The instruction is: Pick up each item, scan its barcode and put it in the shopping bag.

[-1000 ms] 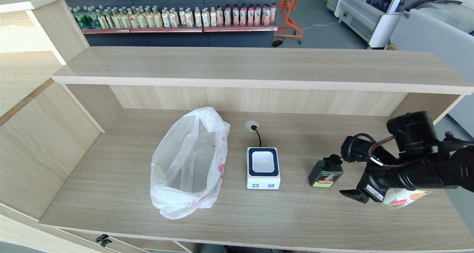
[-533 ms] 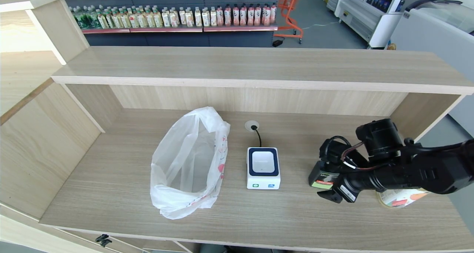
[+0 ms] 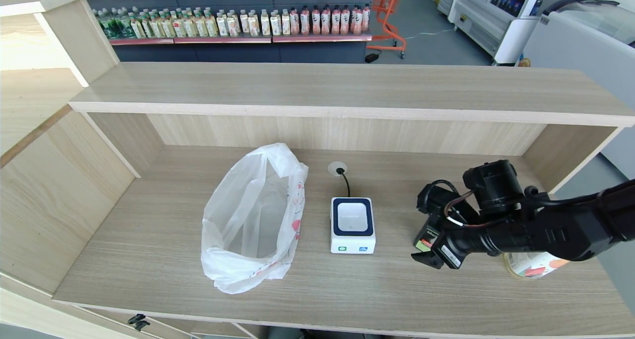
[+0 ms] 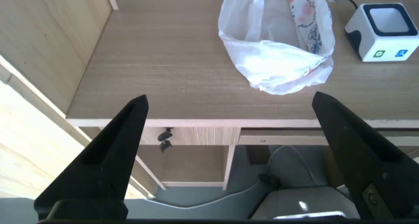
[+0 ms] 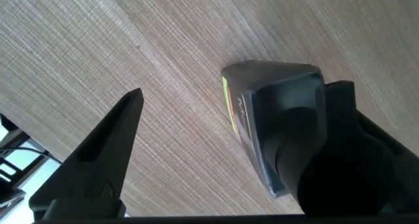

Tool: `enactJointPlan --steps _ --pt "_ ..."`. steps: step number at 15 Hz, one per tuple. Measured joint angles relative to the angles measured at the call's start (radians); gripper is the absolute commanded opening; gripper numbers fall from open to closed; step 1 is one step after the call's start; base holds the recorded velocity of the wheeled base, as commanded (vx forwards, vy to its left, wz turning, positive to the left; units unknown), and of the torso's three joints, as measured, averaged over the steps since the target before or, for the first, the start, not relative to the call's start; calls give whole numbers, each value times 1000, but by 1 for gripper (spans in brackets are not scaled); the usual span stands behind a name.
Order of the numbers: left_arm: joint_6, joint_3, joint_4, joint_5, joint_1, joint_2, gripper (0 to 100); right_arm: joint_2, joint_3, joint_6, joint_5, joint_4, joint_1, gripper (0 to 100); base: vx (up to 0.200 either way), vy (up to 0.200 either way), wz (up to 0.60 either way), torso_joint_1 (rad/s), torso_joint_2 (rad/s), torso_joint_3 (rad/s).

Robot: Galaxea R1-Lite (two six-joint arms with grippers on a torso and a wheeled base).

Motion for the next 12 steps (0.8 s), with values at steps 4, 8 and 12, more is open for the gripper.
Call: enactJointPlan --steps 4,8,12 --pt "0 0 0 0 0 0 100 -4 15 0 -2 -24 -3 0 0 0 0 0 0 0" --pt "0 0 0 0 0 0 100 -41 81 -2 -4 -23 -24 0 0 0 0 0 0 0" --pt "0 0 0 0 0 0 100 -104 115 -2 -6 -21 -53 0 0 0 0 0 0 0"
